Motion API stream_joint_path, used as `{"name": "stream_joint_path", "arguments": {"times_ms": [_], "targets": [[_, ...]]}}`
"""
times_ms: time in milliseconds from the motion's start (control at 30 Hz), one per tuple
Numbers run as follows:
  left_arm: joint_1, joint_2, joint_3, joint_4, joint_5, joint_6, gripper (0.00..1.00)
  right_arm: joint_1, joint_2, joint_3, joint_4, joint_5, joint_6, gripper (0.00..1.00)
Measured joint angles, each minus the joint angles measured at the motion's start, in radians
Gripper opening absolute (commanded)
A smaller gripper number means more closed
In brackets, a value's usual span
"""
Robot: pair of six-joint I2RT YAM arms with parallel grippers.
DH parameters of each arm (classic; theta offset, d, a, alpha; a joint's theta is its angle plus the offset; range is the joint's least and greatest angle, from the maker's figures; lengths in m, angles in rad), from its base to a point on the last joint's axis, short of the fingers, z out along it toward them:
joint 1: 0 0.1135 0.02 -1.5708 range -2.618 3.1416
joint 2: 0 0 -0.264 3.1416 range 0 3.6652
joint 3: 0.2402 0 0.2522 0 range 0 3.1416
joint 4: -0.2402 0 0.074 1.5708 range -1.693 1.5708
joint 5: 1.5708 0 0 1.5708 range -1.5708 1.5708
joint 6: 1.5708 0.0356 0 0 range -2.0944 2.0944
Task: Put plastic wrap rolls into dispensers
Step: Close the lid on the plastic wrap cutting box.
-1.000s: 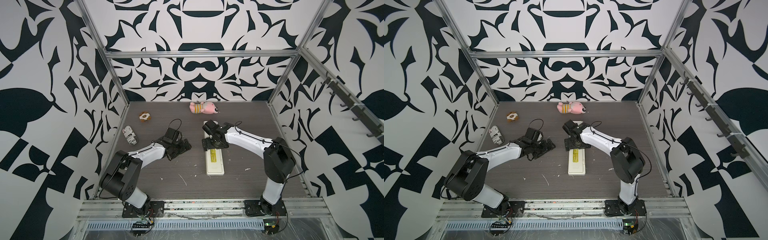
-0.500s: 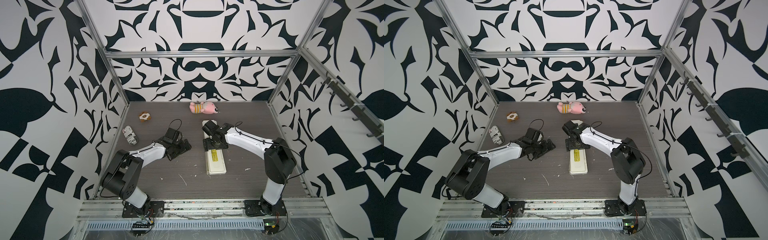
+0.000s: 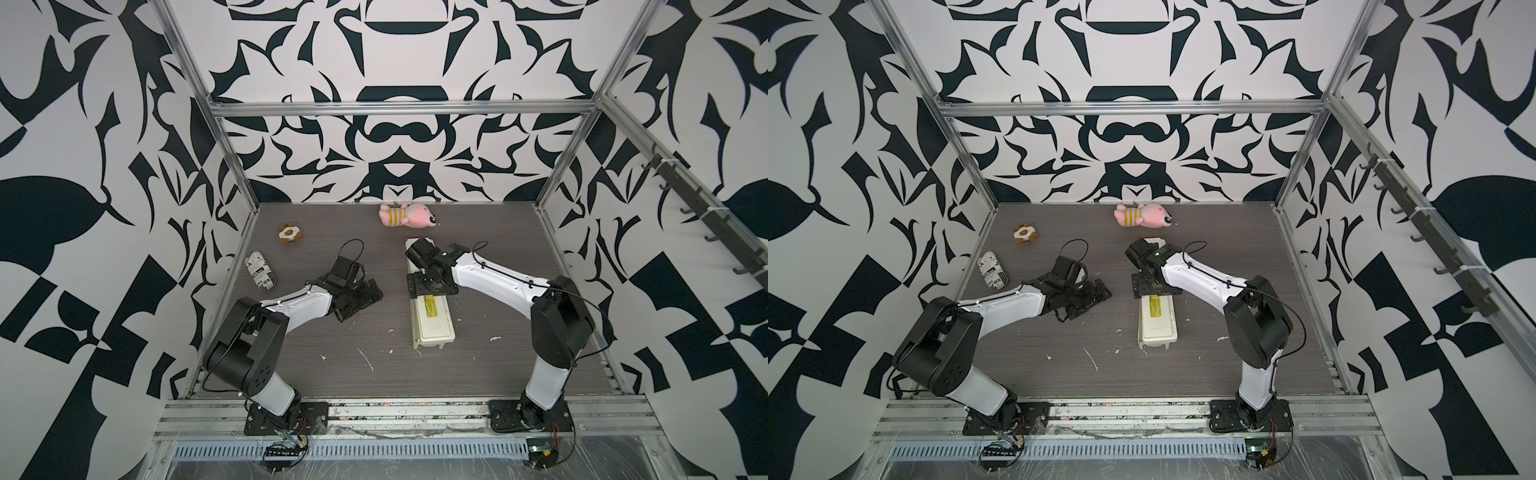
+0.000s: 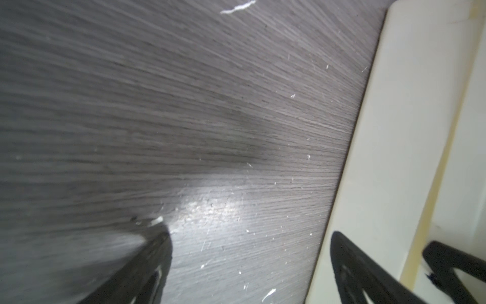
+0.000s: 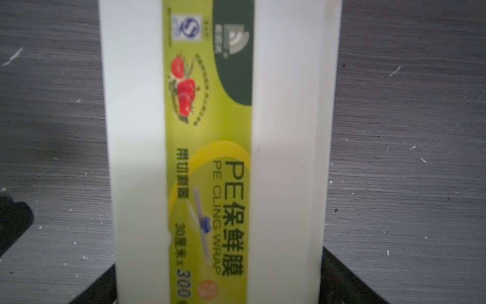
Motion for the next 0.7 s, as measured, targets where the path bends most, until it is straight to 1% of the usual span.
{"name": "stream_joint_path", "arguments": {"times_ms": [167, 367, 700], "targets": [[0.000, 0.010, 0.000, 0.023, 0.013, 0.000, 0.96, 0.000, 0.000, 0.013, -0.003, 0.000, 0.059, 0.92], [0.000, 0.023, 0.000, 0.056, 0.031, 0.000, 0.96, 0.003, 0.000, 0.011, 0.009, 0.034, 0.115, 0.92], [0.000, 0.032, 0.000, 0.084, 0.042, 0.000, 0.96, 0.016, 0.009, -0.017, 0.051, 0.055, 0.109, 0.93]]}}
